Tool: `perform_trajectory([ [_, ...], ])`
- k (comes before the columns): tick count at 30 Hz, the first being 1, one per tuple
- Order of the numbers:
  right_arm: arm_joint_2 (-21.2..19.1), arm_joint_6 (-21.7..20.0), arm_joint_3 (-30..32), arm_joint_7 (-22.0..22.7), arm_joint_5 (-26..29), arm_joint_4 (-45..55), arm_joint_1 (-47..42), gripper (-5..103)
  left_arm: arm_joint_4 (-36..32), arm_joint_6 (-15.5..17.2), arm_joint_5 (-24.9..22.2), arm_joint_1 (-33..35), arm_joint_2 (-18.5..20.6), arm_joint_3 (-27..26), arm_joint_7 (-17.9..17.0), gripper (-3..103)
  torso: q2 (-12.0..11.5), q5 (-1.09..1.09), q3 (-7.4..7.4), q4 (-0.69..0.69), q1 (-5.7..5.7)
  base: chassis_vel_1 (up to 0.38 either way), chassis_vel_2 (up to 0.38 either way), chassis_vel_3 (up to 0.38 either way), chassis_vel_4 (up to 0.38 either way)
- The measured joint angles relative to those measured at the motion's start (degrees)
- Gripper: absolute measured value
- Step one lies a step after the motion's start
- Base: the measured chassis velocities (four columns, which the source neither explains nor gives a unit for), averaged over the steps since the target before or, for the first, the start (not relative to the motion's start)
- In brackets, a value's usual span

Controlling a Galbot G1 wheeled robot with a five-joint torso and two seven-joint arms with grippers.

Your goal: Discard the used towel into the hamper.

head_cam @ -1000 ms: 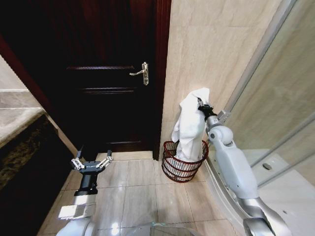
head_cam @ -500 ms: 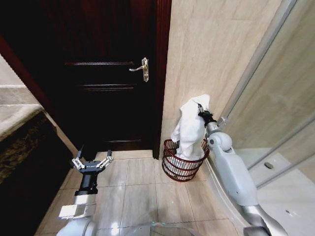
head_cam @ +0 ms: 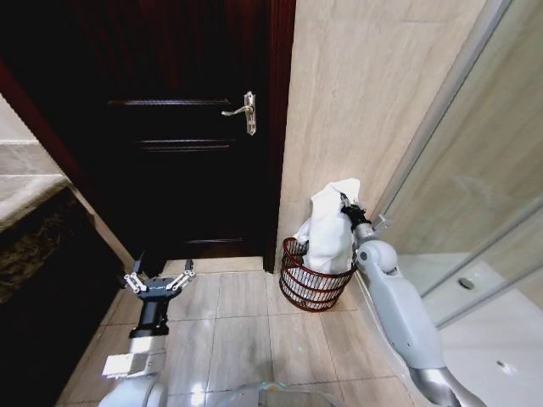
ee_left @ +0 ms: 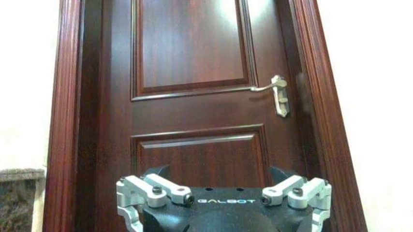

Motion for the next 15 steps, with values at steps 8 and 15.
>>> perform_trajectory([
  [8, 0.5, 0.8, -0.1, 0.2, -0.5, -1.3, -1.0, 14, 0.0, -0.3, 0.1, 0.2, 0.0, 0.2, 0.0, 100, -2.2, 0.01, -1.35, 0.00, -0.83, 0.000, 0.000, 0.000, 0.000],
  [15, -0.1, 0.8, 0.0, 0.0, -0.5, -1.0, -2.4, 14, 0.1, -0.3, 0.2, 0.0, 0.0, 0.3, 0.1, 100, -3.6, 0.00, -2.22, -0.01, -1.36, 0.000, 0.000, 0.000, 0.000],
])
